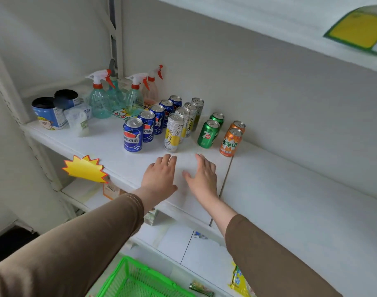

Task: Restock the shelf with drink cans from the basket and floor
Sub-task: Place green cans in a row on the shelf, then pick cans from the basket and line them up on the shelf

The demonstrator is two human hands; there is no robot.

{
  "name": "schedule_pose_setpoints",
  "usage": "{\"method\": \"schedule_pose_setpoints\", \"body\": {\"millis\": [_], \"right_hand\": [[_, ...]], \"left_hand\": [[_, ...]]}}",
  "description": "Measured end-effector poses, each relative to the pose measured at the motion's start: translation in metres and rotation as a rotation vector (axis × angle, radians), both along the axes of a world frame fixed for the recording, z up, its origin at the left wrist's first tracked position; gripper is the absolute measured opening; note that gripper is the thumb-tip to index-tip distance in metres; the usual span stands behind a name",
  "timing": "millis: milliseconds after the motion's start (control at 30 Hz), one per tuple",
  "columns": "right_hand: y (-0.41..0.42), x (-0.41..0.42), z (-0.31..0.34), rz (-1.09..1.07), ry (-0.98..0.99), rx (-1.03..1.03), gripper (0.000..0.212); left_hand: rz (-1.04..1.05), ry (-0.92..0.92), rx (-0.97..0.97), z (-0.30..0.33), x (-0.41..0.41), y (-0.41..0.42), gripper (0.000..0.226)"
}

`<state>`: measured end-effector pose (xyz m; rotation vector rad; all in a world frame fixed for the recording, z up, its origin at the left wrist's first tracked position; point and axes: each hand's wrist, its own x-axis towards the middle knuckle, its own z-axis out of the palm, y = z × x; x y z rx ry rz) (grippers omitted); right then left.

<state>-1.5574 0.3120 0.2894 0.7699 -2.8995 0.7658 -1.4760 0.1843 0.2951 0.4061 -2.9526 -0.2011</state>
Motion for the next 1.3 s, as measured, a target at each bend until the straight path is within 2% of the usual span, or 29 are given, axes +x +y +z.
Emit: {"method": "schedule_pose_setpoints", "body": {"millis": [267,367,533,767,1300], "right_hand": [[0.012,0.110,-0.024,0.129,0.280,0.034,0.063],[0.017,0.156,-0.045,0.196,0.329,0.043,0.060],[0.024,0.222,-0.109,0.270,0.255,0.077,0.057],[0.042,0.275,-0.251,0.285,0.024,0.193,0.057],[0.063,0.273,-0.579,0.317,-0.342,0.366,0.061]], "left_hand": [[0.025,0.069,-0.044,-0.025,0.115,0.003,0.094],[0.034,0.107,-0.014,-0.046,0.164,0.007,0.095],[0.062,0.050,0.007,-0.106,0.233,0.014,0.097],[0.091,-0.108,0.098,-0.240,0.291,0.027,0.105],[0.137,-0.512,0.203,-0.552,0.319,0.044,0.094]]}}
